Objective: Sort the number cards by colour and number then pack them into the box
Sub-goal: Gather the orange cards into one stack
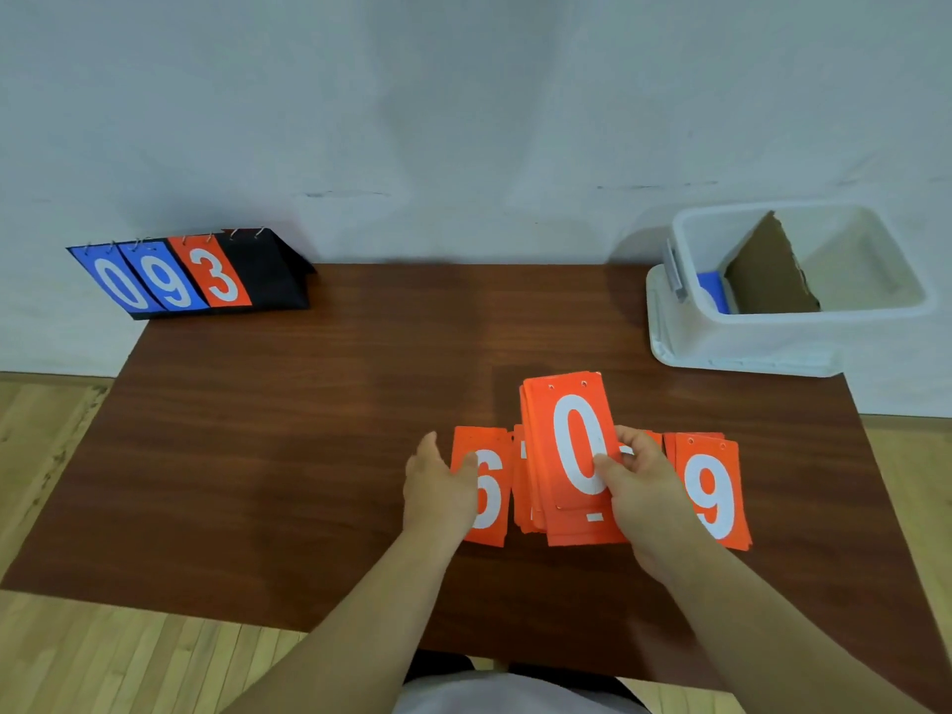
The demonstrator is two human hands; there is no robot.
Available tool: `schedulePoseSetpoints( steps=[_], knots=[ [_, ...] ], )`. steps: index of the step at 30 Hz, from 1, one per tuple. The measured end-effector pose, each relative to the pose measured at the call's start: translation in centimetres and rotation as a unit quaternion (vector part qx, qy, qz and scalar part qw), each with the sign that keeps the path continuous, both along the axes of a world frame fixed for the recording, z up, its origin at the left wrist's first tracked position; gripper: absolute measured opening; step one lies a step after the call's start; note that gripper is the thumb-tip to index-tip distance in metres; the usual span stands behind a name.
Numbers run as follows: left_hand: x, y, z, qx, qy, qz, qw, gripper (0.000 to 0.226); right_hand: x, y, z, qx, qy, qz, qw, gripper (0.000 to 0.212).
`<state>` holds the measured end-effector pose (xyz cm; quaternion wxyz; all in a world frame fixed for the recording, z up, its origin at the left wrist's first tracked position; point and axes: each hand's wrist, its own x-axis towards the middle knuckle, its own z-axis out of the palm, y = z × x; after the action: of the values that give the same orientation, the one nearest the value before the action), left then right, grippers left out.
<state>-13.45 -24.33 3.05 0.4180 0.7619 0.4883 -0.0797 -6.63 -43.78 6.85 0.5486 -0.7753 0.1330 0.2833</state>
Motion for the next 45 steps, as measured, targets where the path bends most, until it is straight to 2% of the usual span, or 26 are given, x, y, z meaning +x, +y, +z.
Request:
schedulePoseSetpoints(
  steps=[3,5,9,17,20,25,28,30,33,36,41,45],
  knots=[
    [-0.3,0.0,-2.8,0.061,0.127,-0.049,0.989,0.087,-0.2,-1.2,-0.7,-0.035,0.004,-0.006,0.999,0.044],
    [-0.1,-0.5,-4.1,0.099,0.166,-0.087,0.977,0.094,-0.3,-1.9,-1.1,-0.039,0.013,-0.012,0.999,0.044],
    [0.3,-1.6,-5.6,0.133,0.170,-0.101,0.971,0.101,-0.8,-3.0,-1.9,-0.058,0.022,-0.013,0.998,0.047],
    [0.6,-1.0,-5.6,0.097,0.158,-0.054,0.981,0.110,-1.4,-3.7,-2.5,-0.078,0.035,-0.011,0.996,0.047],
    [0.3,-1.0,-5.5,0.090,0.139,-0.052,0.985,0.109,-1.5,-3.7,-2.4,-0.080,0.040,-0.012,0.996,0.047],
    [-0.8,-1.8,-5.1,0.172,0.098,-0.162,0.967,0.113,-2.0,-3.8,-2.0,-0.082,0.032,-0.005,0.996,0.048],
    [-1.5,-1.7,-4.8,0.139,0.064,-0.173,0.973,0.114,-2.3,-3.9,-1.7,-0.079,0.030,-0.006,0.996,0.048],
    [-1.9,-1.2,-4.5,0.105,0.049,-0.161,0.980,0.108,-2.3,-3.7,-1.5,-0.083,0.029,-0.009,0.996,0.049],
    [-2.2,-0.3,-3.6,0.066,0.025,-0.125,0.990,0.087,-2.4,-3.0,-1.0,-0.088,0.022,-0.013,0.996,0.049],
    [-2.6,0.5,-1.9,0.038,-0.045,-0.086,0.995,0.073,-2.4,-1.8,-0.2,-0.085,0.017,-0.015,0.996,0.049],
    [-2.8,2.3,2.2,-0.054,-0.126,-0.003,0.991,0.071,-2.4,1.2,1.9,-0.033,-0.004,-0.032,0.999,0.043],
    [-2.9,4.6,5.4,-0.096,-0.161,0.002,0.982,0.069,-2.6,4.3,5.1,0.062,-0.011,-0.068,0.996,0.021]
  ],
)
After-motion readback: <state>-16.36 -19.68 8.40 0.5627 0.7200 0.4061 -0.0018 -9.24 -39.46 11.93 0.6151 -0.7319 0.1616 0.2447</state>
